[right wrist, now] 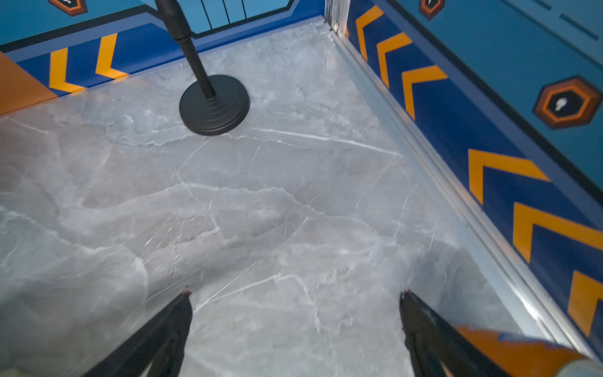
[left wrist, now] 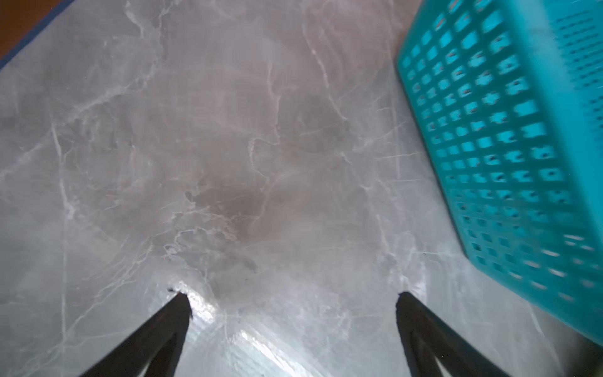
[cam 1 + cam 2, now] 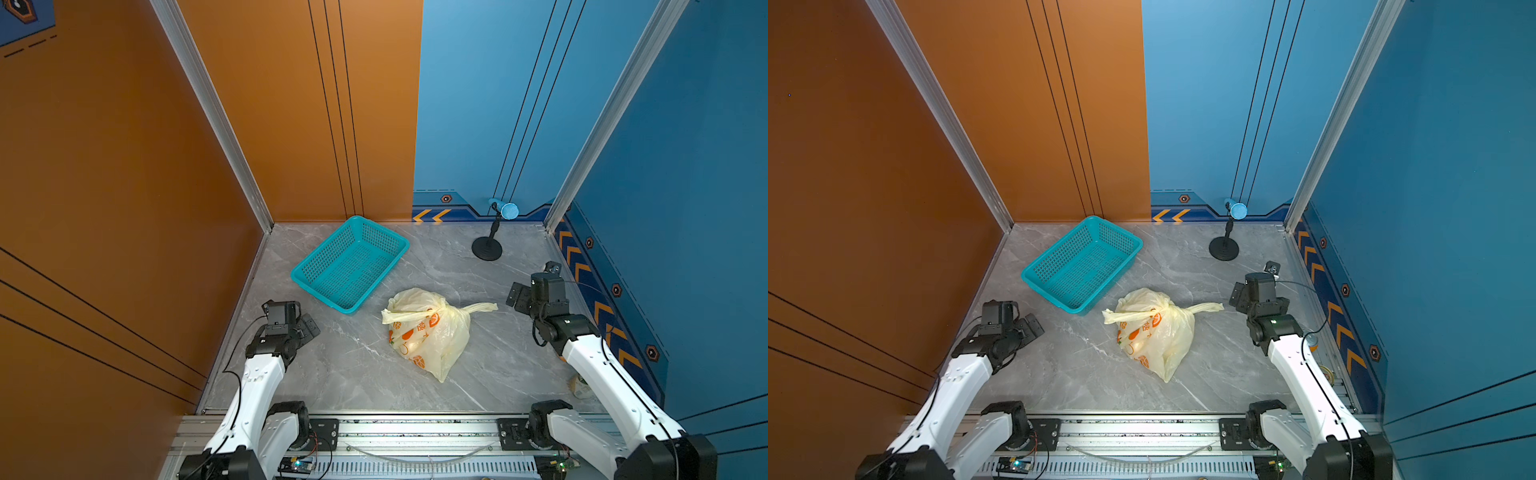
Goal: Place the pears into plastic bags & tie knots
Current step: Reset both arms
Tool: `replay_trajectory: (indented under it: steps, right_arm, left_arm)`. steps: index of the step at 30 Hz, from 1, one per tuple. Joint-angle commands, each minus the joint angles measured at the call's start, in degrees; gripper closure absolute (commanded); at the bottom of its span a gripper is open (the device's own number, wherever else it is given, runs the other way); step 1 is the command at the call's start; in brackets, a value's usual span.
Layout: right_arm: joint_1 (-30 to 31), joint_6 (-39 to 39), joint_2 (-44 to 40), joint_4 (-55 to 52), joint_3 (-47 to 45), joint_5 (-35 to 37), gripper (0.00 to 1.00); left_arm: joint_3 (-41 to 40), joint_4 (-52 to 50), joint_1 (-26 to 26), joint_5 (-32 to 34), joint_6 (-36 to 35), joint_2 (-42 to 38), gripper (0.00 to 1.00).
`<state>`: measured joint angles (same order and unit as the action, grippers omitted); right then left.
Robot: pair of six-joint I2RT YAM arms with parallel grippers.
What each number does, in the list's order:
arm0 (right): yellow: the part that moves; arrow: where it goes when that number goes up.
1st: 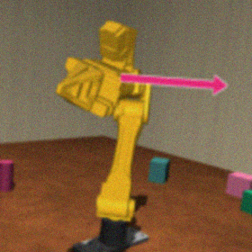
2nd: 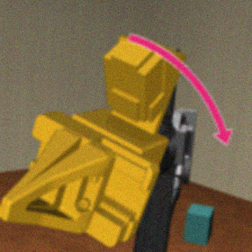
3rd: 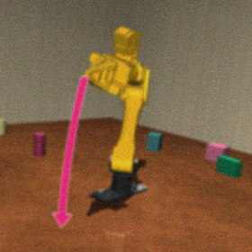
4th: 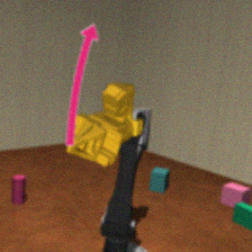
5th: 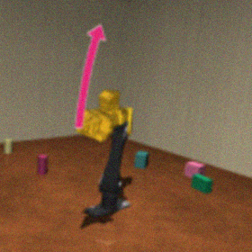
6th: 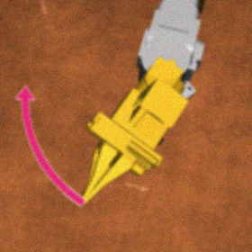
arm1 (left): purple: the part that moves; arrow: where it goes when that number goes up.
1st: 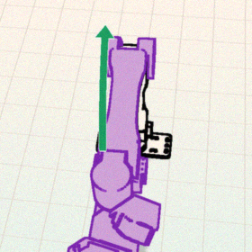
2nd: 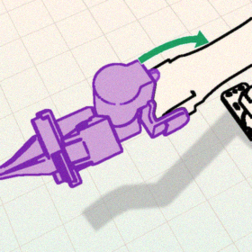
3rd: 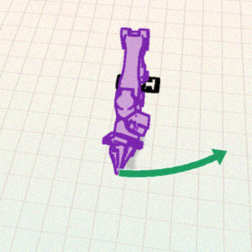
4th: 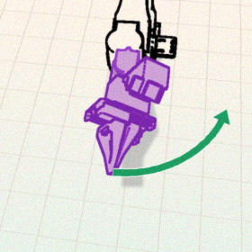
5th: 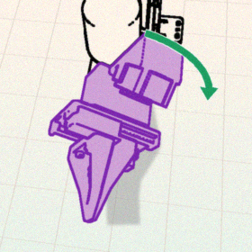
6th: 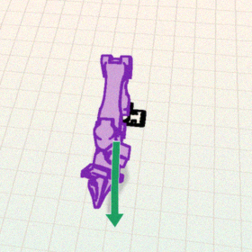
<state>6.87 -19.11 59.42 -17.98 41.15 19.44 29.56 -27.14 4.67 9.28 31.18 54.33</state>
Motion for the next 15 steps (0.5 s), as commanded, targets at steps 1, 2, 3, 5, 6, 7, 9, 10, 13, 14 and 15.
replay_trajectory:
  steps: [1, 2, 3, 5, 6, 7, 9, 10, 13, 14, 15]
  right_arm:
    - [-0.7, 10.0, 5.8, 16.1, -4.3, 3.4, 0.00]
    - [-0.7, 11.5, 7.8, 20.3, -5.3, 3.5, 0.00]
    - [-0.8, 12.9, 10.1, 25.0, -6.3, 3.3, 0.00]
    - [-1.1, 14.4, 14.3, 34.3, -8.4, 2.6, 0.00]
    - [-1.8, 14.8, 16.8, 40.2, -9.8, 1.3, 0.00]
    - [-2.5, 14.8, 18.4, 43.7, -10.7, -0.2, 0.00]
    - [-4.1, 14.3, 22.0, 49.6, -11.8, -3.4, 0.00]
    - [-4.5, 13.7, 23.5, 49.4, -11.4, -3.8, 0.00]
    - [-5.0, 14.5, 26.3, 57.0, -14.2, -7.5, 0.00]
    - [-4.8, 15.0, 26.0, 57.3, -14.7, -8.4, 0.00]
    - [-4.5, 15.5, 26.6, 60.2, -15.8, -8.5, 0.00]
  left_arm:
    - [-0.4, 13.8, -2.3, 7.6, -4.3, 4.5, 0.02]
    - [0.6, 15.4, -2.3, 8.0, -4.3, 6.0, 0.02]
    - [1.4, 19.3, -2.6, 7.3, -5.3, 8.1, 0.02]
    - [2.8, 25.6, -4.2, 6.7, -8.4, 11.8, 0.02]
    - [4.2, 27.0, -5.7, 8.6, -11.8, 13.7, 0.02]
    - [5.1, 28.5, -7.9, 11.9, -15.9, 15.3, 0.02]
    - [5.0, 33.8, -11.9, 21.4, -23.7, 18.8, 0.02]
    - [4.2, 36.9, -12.2, 22.6, -26.0, 20.4, 0.02]
    - [-0.3, 49.2, -9.8, 18.0, -27.8, 23.9, 0.02]
    - [-2.7, 54.8, -8.7, 14.7, -27.3, 24.5, 0.02]
    - [-4.2, 59.6, -7.4, 10.9, -27.3, 24.7, 0.03]
